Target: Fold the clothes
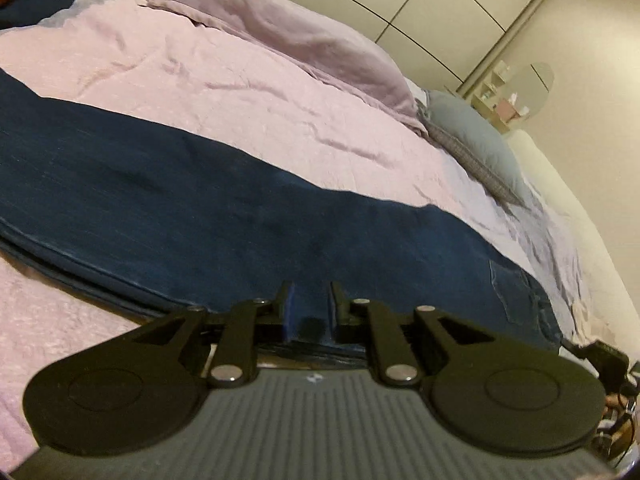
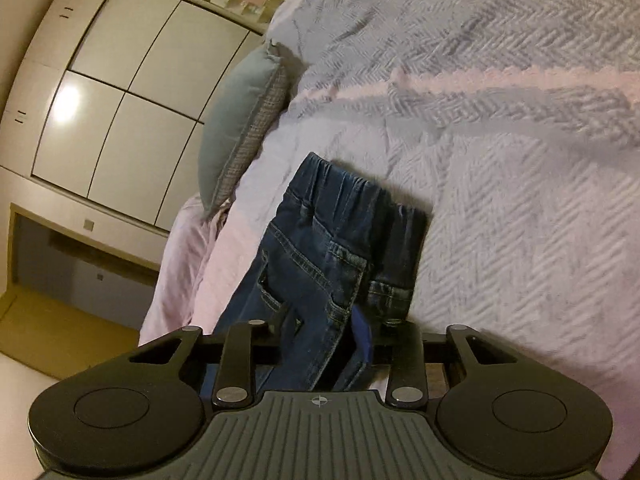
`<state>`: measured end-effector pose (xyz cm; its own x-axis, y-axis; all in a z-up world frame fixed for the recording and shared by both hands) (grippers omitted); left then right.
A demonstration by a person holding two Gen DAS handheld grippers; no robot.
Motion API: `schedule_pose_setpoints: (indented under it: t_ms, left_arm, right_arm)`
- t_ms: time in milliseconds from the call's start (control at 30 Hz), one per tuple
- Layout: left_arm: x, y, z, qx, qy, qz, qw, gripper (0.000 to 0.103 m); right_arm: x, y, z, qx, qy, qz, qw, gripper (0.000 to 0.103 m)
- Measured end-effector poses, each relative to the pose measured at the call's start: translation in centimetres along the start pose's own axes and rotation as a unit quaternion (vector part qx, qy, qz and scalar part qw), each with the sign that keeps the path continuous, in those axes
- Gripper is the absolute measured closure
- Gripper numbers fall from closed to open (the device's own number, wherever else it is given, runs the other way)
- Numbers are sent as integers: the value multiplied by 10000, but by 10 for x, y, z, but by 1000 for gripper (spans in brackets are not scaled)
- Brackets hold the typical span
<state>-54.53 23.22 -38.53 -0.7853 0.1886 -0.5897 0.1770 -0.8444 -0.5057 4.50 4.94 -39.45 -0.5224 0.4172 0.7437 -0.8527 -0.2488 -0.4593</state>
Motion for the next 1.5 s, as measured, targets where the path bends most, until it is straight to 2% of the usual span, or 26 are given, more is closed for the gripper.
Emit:
schedule_pose_setpoints:
  t_ms: [300, 333, 367, 400, 433, 567, 633, 733, 800, 900, 1000, 1100, 1133, 1233, 1300, 1367, 1433, 1500]
  left_arm:
    - [8, 10, -12, 41, 11, 132, 9999, 89]
    - [9, 10, -12, 39, 5, 140, 9999, 89]
    - [10, 10, -13, 36, 1, 148, 9999, 89]
    - [11, 10, -14, 31, 2, 160, 9999, 89]
    - [11, 9, -14, 23, -3, 168, 9999, 89]
    - [15, 9, -13, -6, -38, 175, 9998, 90]
    - [16, 7, -14, -14, -50, 202, 9998, 90]
    - [20, 6, -10, -61, -98, 245, 9996, 90]
    - [28, 3, -1, -182, -198, 279, 9992, 89]
    - [49, -4, 18, -410, -333, 521, 9972, 89]
    - [74, -14, 37, -713, -478, 902, 9922, 89]
    - [91, -21, 48, -902, -631, 1051, 9884, 89]
    - [94, -23, 49, -936, -679, 1078, 9874, 89]
    - [107, -29, 62, -1120, -907, 1156, 9828, 85]
    - [123, -36, 75, -1394, -1141, 1304, 9750, 77]
    - [144, -45, 90, -1645, -1313, 1594, 9645, 76]
    - [165, -56, 103, -1885, -1412, 1943, 9523, 75]
    - [187, -65, 115, -2094, -1494, 2292, 9388, 74]
  right_arm:
    - [-9, 8, -16, 123, 199, -117, 9997, 68]
    - [-10, 9, -18, 115, 234, -80, 9996, 72]
    - [-12, 11, -20, 108, 278, -46, 9995, 87]
    - [-12, 11, -21, 93, 332, 32, 9994, 93]
    - [-9, 13, -20, 31, 386, 166, 9991, 94]
    - [26, 14, 6, -386, 509, 960, 9933, 95]
    - [26, 14, 5, -364, 694, 1104, 9908, 95]
    - [-8, 26, -21, 16, 962, 718, 9928, 96]
    - [-12, 30, -23, -37, 980, 602, 9934, 95]
    - [-2, 30, -13, -200, 998, 772, 9918, 95]
    - [9, 27, 5, -431, 756, 794, 9930, 95]
    - [8, 28, -2, -335, 992, 1097, 9884, 95]
    - [-2, 33, -12, -207, 1059, 991, 9892, 95]
    - [-3, 32, -13, -266, 1004, 731, 9919, 95]
    - [2, 32, -7, -219, 988, 668, 9926, 91]
    - [7, 33, 1, -204, 927, 651, 9934, 85]
    - [12, 33, 10, -198, 858, 640, 9941, 72]
    - [15, 34, 14, -191, 828, 595, 9946, 68]
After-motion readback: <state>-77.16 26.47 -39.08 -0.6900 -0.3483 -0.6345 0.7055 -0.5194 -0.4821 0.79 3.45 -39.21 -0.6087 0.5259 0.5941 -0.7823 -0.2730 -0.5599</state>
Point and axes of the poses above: each gripper's, at about its wrist camera, not at the fingertips, and z roughly against the way its jaws point, x to its left, y to its underside, the point moved 8 cm from there along -z, roughly the way its jaws point, and after that the axes turned 10 degrees about z, right-handed, at the moved point
